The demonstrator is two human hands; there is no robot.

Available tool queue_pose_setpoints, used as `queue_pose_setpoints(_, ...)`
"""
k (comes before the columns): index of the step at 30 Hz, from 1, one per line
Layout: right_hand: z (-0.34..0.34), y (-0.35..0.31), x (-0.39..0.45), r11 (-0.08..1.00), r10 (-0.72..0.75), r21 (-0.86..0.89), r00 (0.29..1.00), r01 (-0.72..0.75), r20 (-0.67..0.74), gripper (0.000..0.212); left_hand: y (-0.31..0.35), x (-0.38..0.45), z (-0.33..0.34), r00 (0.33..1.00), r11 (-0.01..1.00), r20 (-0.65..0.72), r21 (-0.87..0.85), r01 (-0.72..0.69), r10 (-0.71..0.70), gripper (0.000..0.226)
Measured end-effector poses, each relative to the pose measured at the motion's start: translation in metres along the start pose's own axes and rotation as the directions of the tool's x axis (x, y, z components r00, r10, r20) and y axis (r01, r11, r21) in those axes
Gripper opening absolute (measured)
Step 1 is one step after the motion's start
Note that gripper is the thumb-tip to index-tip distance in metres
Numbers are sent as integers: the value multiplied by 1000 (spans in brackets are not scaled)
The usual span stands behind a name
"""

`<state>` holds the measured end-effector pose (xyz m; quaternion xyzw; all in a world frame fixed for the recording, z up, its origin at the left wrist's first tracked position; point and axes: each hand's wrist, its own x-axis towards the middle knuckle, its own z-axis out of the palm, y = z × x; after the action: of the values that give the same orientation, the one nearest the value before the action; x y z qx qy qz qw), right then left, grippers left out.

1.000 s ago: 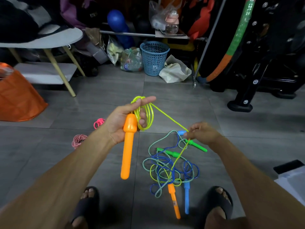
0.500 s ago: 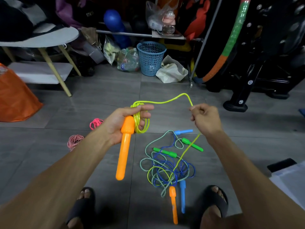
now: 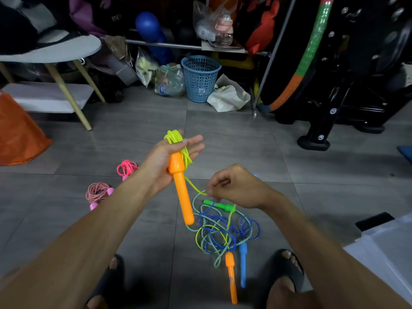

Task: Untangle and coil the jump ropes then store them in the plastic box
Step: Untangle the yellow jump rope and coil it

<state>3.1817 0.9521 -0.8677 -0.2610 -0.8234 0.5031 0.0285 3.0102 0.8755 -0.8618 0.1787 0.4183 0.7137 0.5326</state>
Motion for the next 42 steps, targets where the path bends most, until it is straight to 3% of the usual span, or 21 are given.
queue_pose_setpoints(4, 0, -15, -8, 985, -28, 171, 997, 14, 78, 24, -12, 5, -2, 997, 942, -50, 333, -41, 61, 9)
queue_pose_setpoints(7, -1, -16, -8, 974, -39, 220, 998, 49, -49, 30, -21, 3, -3, 1000, 686, 10, 727, -20, 19, 9)
queue_pose_setpoints(8, -2, -14, -7, 980, -35, 189, 991, 60, -133, 30, -24, 1, -3, 999, 606, 38, 796, -9, -34, 14)
queue_pose_setpoints(10, -6, -8, -4, 996, -92, -39, 962, 85, -257, 28, -25, -5, 1, 980, 502, 89, 865, 12, -177, 21)
queue_pose_setpoints(12, -8, -2, -3, 951, -140, -303, 956, 57, -258, 23, -22, -10, 5, 943, 425, 130, 905, 14, -306, 28)
queue_pose_setpoints(16, -7, -3, 1, 871, -187, -492, 932, 12, -310, 30, -11, -15, 4, 895, 390, 148, 920, 32, -421, 22)
queue_pose_setpoints(18, -7, -3, 3, 854, -247, -518, 912, 46, -327, 23, -7, -16, 1, 888, 378, 157, 925, 21, -433, 18)
queue_pose_setpoints(20, -9, 0, 6, 843, -291, -534, 888, 62, -357, 11, -3, -17, 0, 888, 453, 183, 891, 32, -422, 12)
queue_pose_setpoints(23, -11, 9, 10, 862, -282, -506, 854, 26, -437, 4, 4, -18, 1, 904, 738, 260, 670, 84, -339, 10)
queue_pose_setpoints(25, -10, 18, 14, 867, -180, -491, 869, -80, -461, 11, 11, -19, 2, 908, 866, 317, 493, 88, -272, 9)
queue_pose_setpoints(27, -9, 29, 20, 843, -19, -497, 911, -207, -411, 23, 17, -20, 2, 905, 925, 361, 371, 80, -223, 5)
queue_pose_setpoints(29, -7, 38, 24, 896, 134, -360, 932, -259, -337, 26, 19, -21, 2, 916, 937, 347, 339, 80, -203, 7)
queue_pose_setpoints(31, -8, 35, 25, 972, 225, 10, 911, -236, -345, 23, 17, -19, -1, 945, 925, 252, 365, 105, -207, 14)
queue_pose_setpoints(33, -14, 18, 23, 912, 213, 410, 877, -20, -430, 18, 14, -15, -5, 969, 902, 126, 405, 146, -214, 18)
queue_pose_setpoints(35, -28, 2, 17, 761, 186, 616, 844, 201, -504, 8, 11, -11, -7, 973, 883, 42, 431, 188, -228, 20)
queue_pose_setpoints(37, -41, 0, 11, 721, 220, 652, 816, 233, -535, 11, 10, -11, -9, 969, 866, 12, 451, 216, -247, 22)
queue_pose_setpoints(40, -57, 10, 5, 795, 310, 585, 721, 161, -620, 15, 9, -14, -8, 961, 867, 46, 445, 224, -272, 22)
queue_pose_setpoints(42, -61, 12, 2, 850, 270, 505, 699, 150, -662, 13, 10, -16, -7, 957, 901, 94, 373, 223, -275, 22)
